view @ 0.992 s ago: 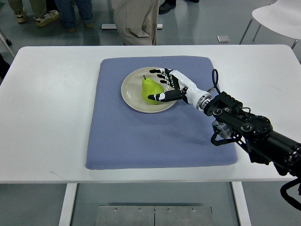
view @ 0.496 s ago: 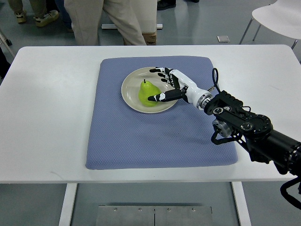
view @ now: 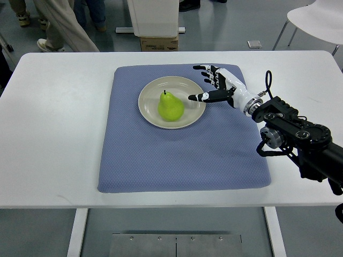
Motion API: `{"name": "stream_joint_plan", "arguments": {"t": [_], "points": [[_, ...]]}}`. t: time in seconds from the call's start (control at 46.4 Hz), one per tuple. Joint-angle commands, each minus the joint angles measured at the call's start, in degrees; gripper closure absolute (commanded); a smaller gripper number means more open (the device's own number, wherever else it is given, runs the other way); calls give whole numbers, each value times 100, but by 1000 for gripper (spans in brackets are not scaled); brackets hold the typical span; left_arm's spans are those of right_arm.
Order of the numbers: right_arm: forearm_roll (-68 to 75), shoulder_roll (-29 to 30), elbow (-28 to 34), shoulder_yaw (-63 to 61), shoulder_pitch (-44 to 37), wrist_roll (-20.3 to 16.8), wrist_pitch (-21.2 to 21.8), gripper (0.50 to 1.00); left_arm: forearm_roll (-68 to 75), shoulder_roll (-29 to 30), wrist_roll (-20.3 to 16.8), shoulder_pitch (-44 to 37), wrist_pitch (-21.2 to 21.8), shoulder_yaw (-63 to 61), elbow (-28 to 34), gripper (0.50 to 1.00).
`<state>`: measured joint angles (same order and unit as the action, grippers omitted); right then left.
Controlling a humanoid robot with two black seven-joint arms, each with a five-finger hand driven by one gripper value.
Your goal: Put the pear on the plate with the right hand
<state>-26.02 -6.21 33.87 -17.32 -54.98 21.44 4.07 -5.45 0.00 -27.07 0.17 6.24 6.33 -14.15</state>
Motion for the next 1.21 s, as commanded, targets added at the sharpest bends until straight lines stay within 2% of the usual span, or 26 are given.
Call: {"name": "stream_joint_plan", "arguments": {"t": [0.0, 0.108, 0.367, 0.582, 0.841, 0.97, 1.1, 1.186], "points": [[132, -134, -3, -26, -4, -9, -3, 500, 0, 0, 0, 1, 0, 0, 0, 500], [264, -205, -21, -158, -4, -44, -3, 500, 0, 0, 0, 1, 0, 0, 0, 500], [545, -266, -56, -825, 49, -456, -196, 500, 0, 0, 0, 1, 0, 0, 0, 500], [536, -222, -47, -1871, 260, -1036, -407, 500, 0, 0, 0, 1, 0, 0, 0, 500], [527, -170, 23, -2943, 497, -1388, -398, 500, 0, 0, 0, 1, 0, 0, 0, 500], [527, 6, 94, -3593, 717, -1310, -390, 500, 0, 0, 0, 1, 0, 0, 0, 500], [501, 68, 94, -3954, 849, -993, -390, 500, 0, 0, 0, 1, 0, 0, 0, 500], [501, 120, 102, -4077, 998, -967, -390, 500, 0, 0, 0, 1, 0, 0, 0, 500]]}}
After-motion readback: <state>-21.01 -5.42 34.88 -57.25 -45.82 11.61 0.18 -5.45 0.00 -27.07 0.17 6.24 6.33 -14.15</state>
